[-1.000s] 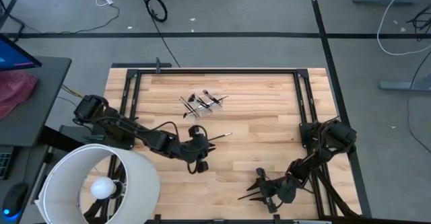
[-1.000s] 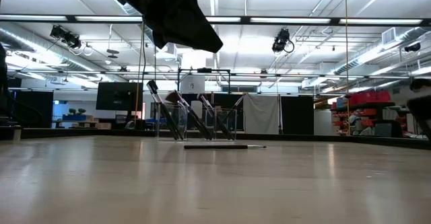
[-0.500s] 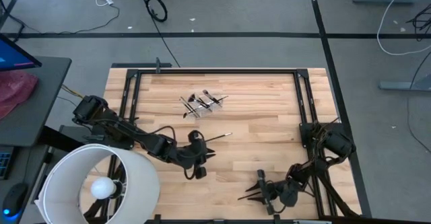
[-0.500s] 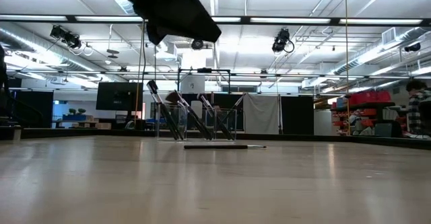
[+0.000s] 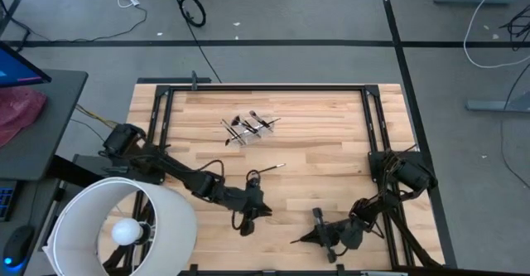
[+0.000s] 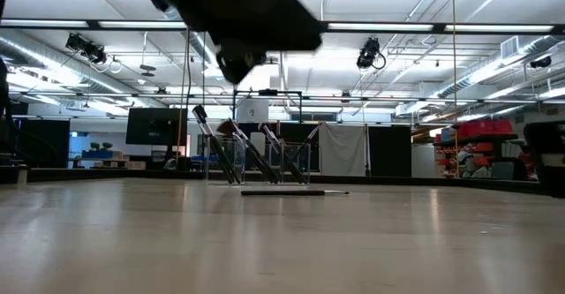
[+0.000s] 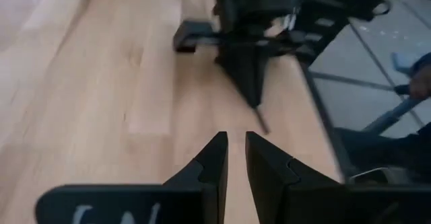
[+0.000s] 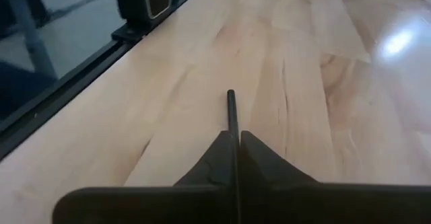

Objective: Put items in baskets/containers
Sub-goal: Put the black eyeshadow brush into the transparent organizer

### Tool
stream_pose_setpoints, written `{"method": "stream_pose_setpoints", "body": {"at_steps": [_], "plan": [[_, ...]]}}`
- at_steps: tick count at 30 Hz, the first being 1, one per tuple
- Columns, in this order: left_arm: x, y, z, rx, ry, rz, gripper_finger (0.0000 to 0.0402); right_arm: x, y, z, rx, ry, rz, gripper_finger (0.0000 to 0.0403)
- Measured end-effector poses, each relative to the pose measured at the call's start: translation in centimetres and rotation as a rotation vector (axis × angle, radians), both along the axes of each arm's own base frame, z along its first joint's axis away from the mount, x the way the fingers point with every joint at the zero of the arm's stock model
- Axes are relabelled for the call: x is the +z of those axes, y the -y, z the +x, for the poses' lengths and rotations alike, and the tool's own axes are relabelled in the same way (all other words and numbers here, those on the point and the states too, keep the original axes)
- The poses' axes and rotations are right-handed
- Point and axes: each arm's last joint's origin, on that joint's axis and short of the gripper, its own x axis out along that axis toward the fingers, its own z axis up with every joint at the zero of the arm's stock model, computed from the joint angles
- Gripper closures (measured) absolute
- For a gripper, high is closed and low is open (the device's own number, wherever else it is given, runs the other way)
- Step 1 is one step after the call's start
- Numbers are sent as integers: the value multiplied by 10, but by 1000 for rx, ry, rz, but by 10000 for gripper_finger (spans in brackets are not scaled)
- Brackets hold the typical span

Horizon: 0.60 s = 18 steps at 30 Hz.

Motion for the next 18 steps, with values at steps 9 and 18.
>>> {"method": "stream_pose_setpoints", "body": {"at_steps": [9,18], "plan": [[-25,-31,20,-33,-59,-46,298,28,35,31,-14,-60,-139,397],[-48,-46,39,-110,-75,-123,211,43,75,57,-28,-110,-221,399]]}}
